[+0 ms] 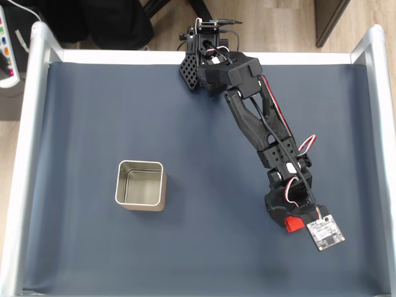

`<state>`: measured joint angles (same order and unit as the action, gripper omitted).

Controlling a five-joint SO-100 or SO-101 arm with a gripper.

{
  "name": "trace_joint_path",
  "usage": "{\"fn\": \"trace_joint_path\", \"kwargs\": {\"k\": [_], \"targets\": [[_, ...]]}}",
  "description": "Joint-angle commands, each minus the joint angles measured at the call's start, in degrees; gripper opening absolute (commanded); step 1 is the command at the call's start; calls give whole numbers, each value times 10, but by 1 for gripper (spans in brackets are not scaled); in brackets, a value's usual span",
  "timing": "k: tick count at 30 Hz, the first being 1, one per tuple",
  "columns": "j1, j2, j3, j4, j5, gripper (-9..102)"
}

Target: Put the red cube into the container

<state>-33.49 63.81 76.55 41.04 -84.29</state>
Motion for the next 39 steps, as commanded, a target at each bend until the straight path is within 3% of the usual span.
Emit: {"fn": "trace_joint_path", "kwargs": {"k": [1, 3, 8, 17, 25, 31, 39], "targets": [[11, 4, -33, -7, -12, 5], [15, 10, -33, -8, -17, 0], [31, 55, -44, -6, -11, 0], [99, 155, -196, 11, -40, 0], [176, 314, -189, 40, -85, 0], [307, 512, -9, 71, -132, 0], [513, 694, 314, 11, -158, 0]]}}
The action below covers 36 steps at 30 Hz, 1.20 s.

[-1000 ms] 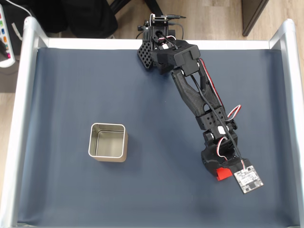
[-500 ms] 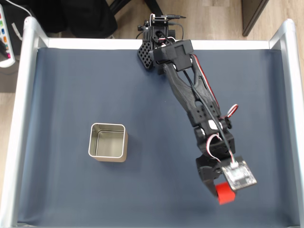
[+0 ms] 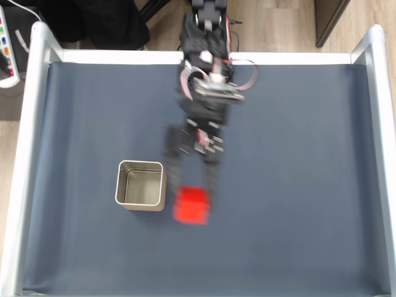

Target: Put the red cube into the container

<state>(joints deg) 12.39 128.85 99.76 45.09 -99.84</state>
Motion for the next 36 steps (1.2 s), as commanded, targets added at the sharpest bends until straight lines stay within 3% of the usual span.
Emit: {"fn": "trace_joint_path", "kwargs": {"k": [1, 8, 26, 36], "targets": [[74, 52, 117, -51, -1, 0], [145, 54, 247, -85, 46, 0], [123, 24, 287, -156, 99, 1], [118, 28, 315, -201, 101, 15]]}}
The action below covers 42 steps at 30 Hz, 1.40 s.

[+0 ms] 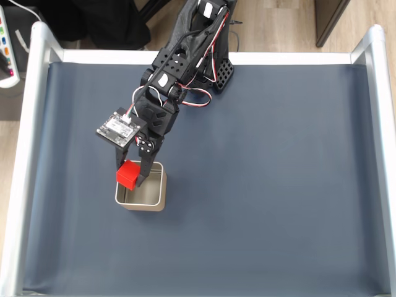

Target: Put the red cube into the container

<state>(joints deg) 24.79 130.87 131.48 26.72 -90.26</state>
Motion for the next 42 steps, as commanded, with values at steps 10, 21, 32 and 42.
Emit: {"fn": "trace_joint_path", "kwargs": {"k": [10, 21, 32, 42], "targets": [[-14, 9, 8, -24, 12, 19], [-28, 10, 26, -42, 15, 19], [-248, 195, 249, -58, 68, 0], [-295, 448, 453, 0, 86, 0]]}}
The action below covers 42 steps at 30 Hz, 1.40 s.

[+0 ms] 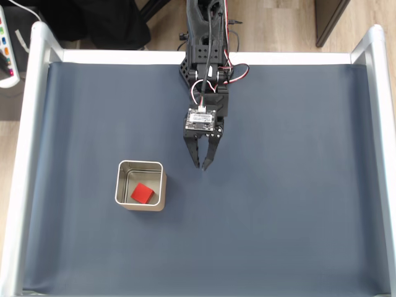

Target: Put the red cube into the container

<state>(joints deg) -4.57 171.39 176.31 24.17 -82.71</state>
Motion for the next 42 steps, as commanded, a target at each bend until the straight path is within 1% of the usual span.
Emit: {"fn": "trace_joint_path", "kwargs": {"k": [1, 2, 3, 7, 10, 13, 16, 19, 27, 28, 29, 35, 42], "targets": [[-2, 50, 8, 35, 16, 0], [-1, 65, 25, 29, 12, 0], [4, 80, 30, 52, 4, 0], [3, 114, 30, 120, 33, 0], [-4, 163, 30, 210, 39, 0], [-3, 191, 30, 280, 39, 0], [6, 209, 30, 365, 4, 0], [6, 209, 30, 429, -77, 0], [6, 209, 30, 497, -98, 0], [6, 209, 30, 504, -78, 0], [4, 209, 30, 502, -45, 1], [4, 209, 30, 504, -66, 1], [4, 209, 30, 504, -67, 1]]}}
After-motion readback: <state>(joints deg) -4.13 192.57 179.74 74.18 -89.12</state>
